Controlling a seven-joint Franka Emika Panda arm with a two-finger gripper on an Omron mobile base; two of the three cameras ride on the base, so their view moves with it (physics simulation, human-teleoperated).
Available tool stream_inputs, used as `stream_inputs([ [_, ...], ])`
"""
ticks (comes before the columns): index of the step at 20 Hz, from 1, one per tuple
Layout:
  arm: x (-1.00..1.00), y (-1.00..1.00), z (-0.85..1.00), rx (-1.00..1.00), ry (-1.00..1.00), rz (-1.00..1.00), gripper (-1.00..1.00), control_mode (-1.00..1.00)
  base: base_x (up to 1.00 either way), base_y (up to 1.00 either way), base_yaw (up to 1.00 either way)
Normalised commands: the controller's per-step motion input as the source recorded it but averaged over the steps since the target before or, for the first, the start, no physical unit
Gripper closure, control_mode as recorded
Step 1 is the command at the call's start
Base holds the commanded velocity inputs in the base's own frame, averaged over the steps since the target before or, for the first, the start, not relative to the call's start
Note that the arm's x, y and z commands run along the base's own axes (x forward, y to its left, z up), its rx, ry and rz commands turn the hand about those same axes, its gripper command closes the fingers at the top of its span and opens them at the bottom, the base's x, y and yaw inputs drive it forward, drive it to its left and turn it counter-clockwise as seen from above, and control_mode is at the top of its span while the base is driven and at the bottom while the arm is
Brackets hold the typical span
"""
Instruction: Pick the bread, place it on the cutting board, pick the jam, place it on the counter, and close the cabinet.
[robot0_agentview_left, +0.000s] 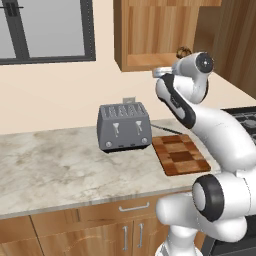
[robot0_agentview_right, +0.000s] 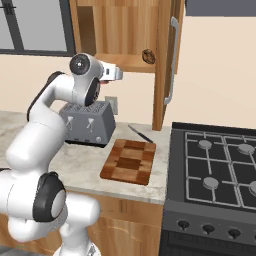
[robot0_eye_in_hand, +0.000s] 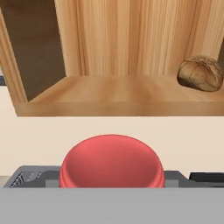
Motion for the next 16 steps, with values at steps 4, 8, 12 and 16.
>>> stream_inputs([
  [4, -0.38, 0.17, -0.2, 0.0, 0.0, 0.0, 1.0, -1.0, 0.0, 0.0, 0.0],
  [8, -0.39, 0.17, -0.21, 0.0, 0.0, 0.0, 1.0, -1.0, 0.0, 0.0, 0.0],
  [12, -0.33, 0.16, -0.18, 0.0, 0.0, 0.0, 1.0, -1.0, 0.0, 0.0, 0.0],
  [16, -0.36, 0.14, -0.2, 0.0, 0.0, 0.0, 1.0, -1.0, 0.0, 0.0, 0.0],
])
